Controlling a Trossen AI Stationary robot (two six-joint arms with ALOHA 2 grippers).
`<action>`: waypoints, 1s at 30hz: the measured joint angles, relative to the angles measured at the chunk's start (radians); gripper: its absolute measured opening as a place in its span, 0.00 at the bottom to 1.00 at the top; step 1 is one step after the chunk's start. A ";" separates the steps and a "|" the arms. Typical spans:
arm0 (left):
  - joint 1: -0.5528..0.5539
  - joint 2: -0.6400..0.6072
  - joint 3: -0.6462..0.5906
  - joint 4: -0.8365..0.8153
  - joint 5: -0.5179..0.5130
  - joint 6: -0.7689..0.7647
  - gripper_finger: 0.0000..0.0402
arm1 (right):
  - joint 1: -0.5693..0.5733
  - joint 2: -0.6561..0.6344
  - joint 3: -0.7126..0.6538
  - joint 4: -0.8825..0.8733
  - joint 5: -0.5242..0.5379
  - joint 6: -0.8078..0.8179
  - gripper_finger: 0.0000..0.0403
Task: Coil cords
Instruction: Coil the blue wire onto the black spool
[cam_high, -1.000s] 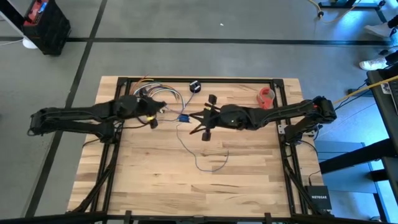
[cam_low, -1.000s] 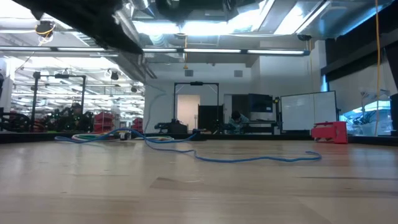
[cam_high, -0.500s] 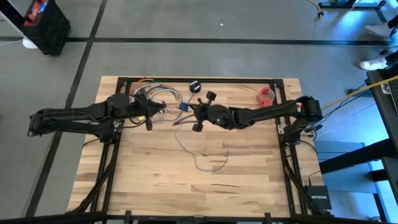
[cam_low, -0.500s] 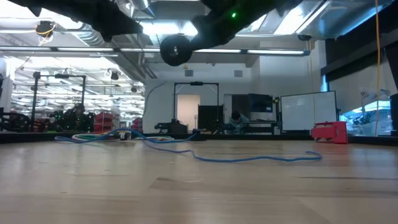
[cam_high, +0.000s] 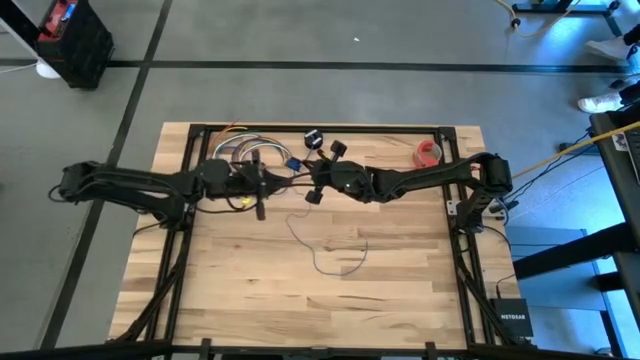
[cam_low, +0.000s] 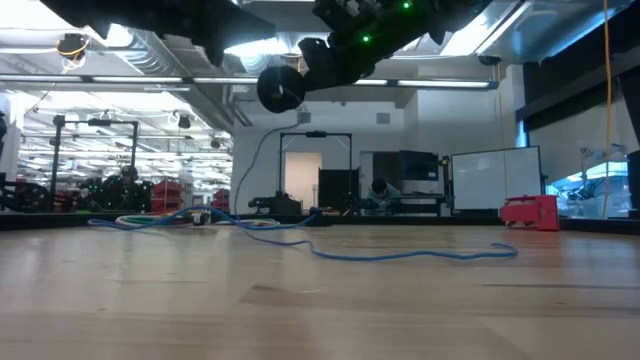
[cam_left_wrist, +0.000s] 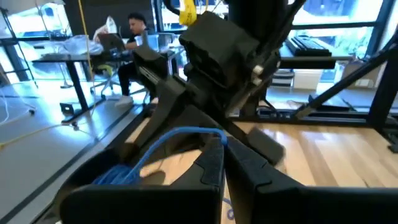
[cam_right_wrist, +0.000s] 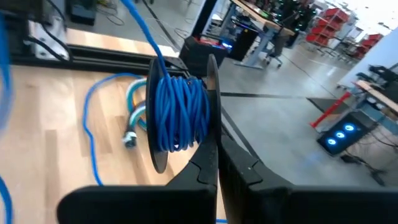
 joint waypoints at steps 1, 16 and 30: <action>0.000 0.023 0.000 0.027 0.000 0.000 0.00 | 0.000 0.000 0.000 0.001 -0.010 0.005 0.01; 0.001 0.287 0.023 0.145 -0.006 0.018 0.00 | -0.001 -0.053 0.016 0.042 -0.149 0.028 0.01; 0.018 0.285 0.029 0.152 -0.015 0.059 0.00 | 0.008 -0.156 0.048 0.020 -0.262 0.035 0.01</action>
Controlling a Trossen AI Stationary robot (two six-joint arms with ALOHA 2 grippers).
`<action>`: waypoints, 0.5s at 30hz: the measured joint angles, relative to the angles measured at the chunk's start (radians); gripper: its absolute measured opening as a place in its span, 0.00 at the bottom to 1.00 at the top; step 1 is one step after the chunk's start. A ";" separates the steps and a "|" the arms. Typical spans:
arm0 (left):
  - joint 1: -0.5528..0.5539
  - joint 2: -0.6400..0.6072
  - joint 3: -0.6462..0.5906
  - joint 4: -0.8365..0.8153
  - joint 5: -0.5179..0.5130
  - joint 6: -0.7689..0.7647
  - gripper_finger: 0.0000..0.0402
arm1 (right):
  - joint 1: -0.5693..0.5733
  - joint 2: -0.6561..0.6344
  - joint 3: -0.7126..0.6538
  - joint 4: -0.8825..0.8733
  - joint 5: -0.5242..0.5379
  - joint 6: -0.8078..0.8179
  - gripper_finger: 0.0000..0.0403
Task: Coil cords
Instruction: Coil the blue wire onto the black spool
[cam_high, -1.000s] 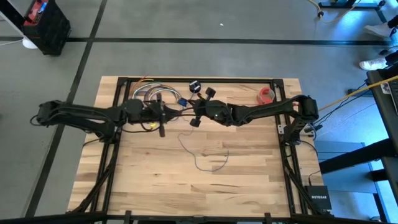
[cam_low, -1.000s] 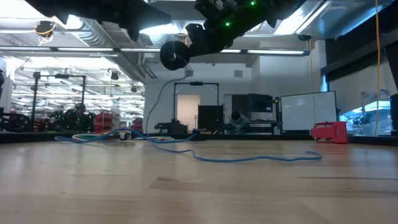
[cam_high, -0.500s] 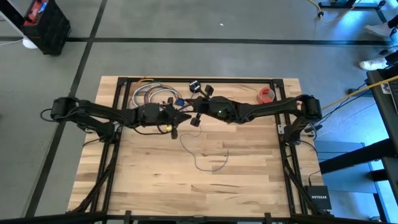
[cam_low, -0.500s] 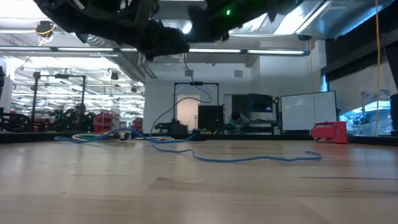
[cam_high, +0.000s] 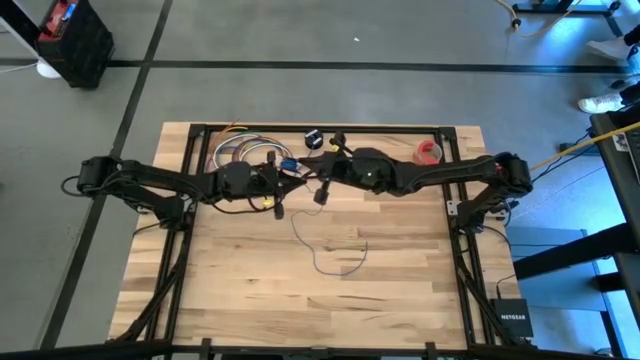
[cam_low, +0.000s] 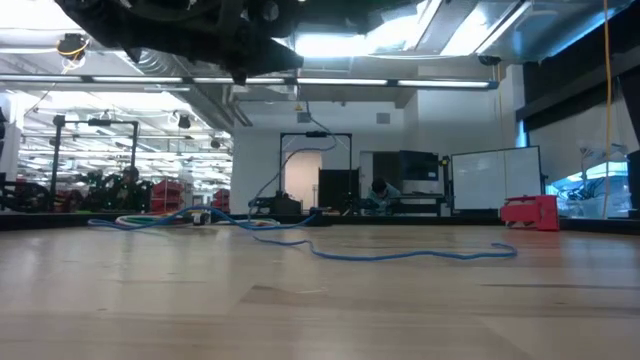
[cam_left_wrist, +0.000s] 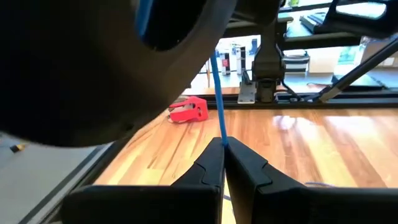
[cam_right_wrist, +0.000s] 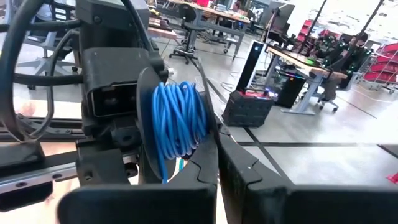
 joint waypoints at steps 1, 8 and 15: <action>0.000 0.000 0.000 -0.002 0.000 0.012 0.00 | 0.000 -0.005 0.000 -0.004 -0.001 0.000 0.01; 0.001 0.000 -0.001 0.004 0.000 0.034 0.00 | 0.000 -0.040 0.000 -0.041 -0.005 0.001 0.01; 0.000 0.001 -0.002 0.015 0.000 0.041 0.00 | 0.000 -0.063 0.014 -0.060 -0.024 0.001 0.01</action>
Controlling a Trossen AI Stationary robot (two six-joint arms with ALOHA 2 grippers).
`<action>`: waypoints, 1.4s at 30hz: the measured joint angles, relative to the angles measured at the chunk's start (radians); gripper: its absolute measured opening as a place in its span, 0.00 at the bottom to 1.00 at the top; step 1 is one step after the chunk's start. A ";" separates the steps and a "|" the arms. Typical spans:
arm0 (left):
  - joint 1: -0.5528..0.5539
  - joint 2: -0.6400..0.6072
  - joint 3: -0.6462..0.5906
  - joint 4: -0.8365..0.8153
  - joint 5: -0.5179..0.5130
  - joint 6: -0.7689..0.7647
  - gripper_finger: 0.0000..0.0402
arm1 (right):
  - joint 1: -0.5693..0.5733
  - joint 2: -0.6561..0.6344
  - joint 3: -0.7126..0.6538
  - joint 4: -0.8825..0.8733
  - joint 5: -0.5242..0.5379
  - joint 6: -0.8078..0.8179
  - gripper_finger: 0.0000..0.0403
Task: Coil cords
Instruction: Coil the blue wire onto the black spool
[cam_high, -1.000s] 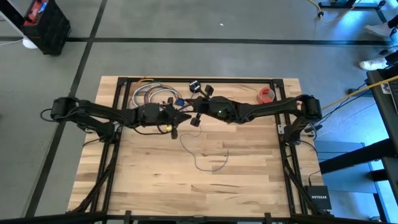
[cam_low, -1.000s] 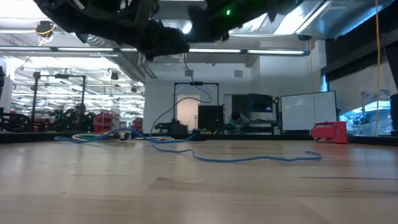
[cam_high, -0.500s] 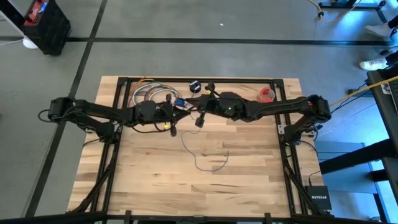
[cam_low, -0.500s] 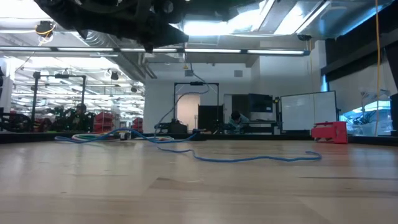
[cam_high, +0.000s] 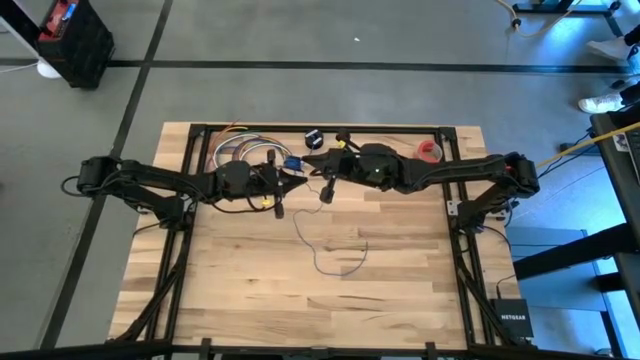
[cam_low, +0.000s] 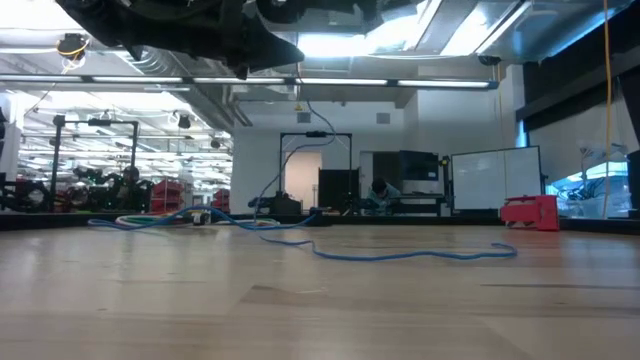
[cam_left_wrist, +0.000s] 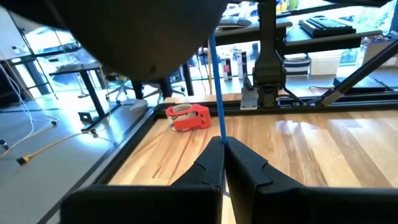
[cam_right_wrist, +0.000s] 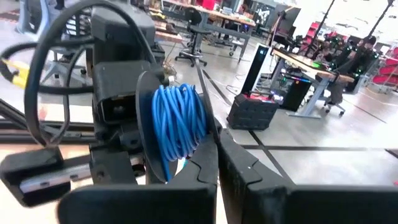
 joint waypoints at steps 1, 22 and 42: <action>0.000 0.000 0.000 0.001 0.000 0.000 0.00 | 0.000 0.000 0.006 -0.001 -0.002 -0.002 0.01; 0.000 0.001 -0.002 0.005 0.000 0.000 0.00 | 0.000 0.000 0.162 -0.116 -0.021 -0.057 0.01; 0.007 0.002 -0.002 0.004 0.000 0.022 0.00 | 0.000 0.000 0.274 -0.192 -0.053 -0.087 0.01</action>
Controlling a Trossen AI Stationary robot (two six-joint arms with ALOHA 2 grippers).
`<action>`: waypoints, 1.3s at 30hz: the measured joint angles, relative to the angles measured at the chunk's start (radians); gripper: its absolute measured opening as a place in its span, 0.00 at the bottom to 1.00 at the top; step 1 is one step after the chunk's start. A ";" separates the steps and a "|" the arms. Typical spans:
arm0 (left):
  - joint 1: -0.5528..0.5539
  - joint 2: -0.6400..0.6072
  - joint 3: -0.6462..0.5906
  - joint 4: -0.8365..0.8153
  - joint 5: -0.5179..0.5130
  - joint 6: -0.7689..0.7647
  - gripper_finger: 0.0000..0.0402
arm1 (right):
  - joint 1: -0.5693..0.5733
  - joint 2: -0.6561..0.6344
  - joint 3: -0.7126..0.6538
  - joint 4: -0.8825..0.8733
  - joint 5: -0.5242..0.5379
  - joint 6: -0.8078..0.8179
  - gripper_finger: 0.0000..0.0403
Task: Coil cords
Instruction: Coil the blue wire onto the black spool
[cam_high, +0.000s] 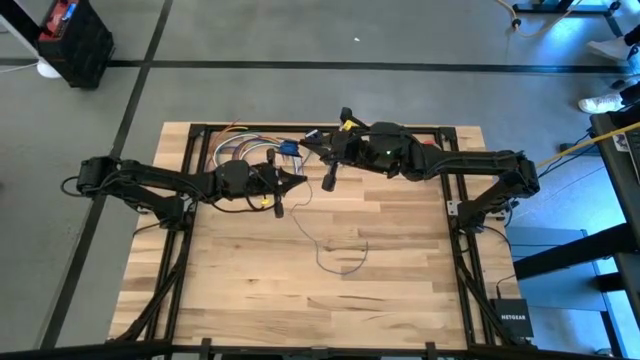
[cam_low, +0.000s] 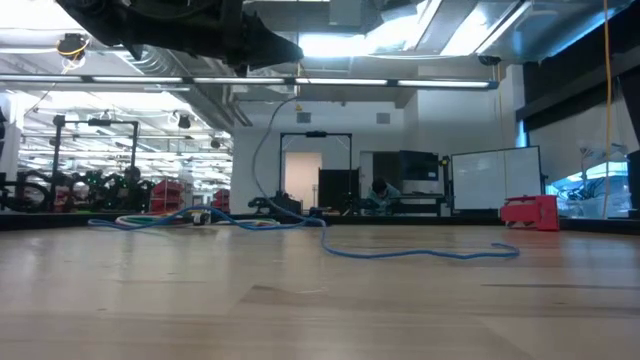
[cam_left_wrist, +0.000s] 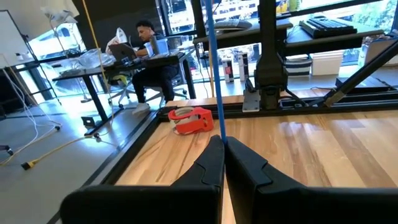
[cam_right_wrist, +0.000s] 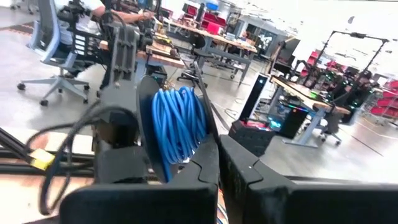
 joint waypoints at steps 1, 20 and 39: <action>0.005 0.000 0.000 -0.002 0.000 0.000 0.00 | 0.000 0.000 0.001 0.001 -0.003 0.000 0.01; 0.188 -0.548 -0.006 -0.549 -0.114 0.077 0.00 | 0.120 0.006 0.012 -0.350 0.224 0.006 0.01; 0.201 -0.625 -0.006 -0.544 -0.039 -0.103 0.00 | -0.002 0.328 0.010 -0.199 0.340 0.010 0.01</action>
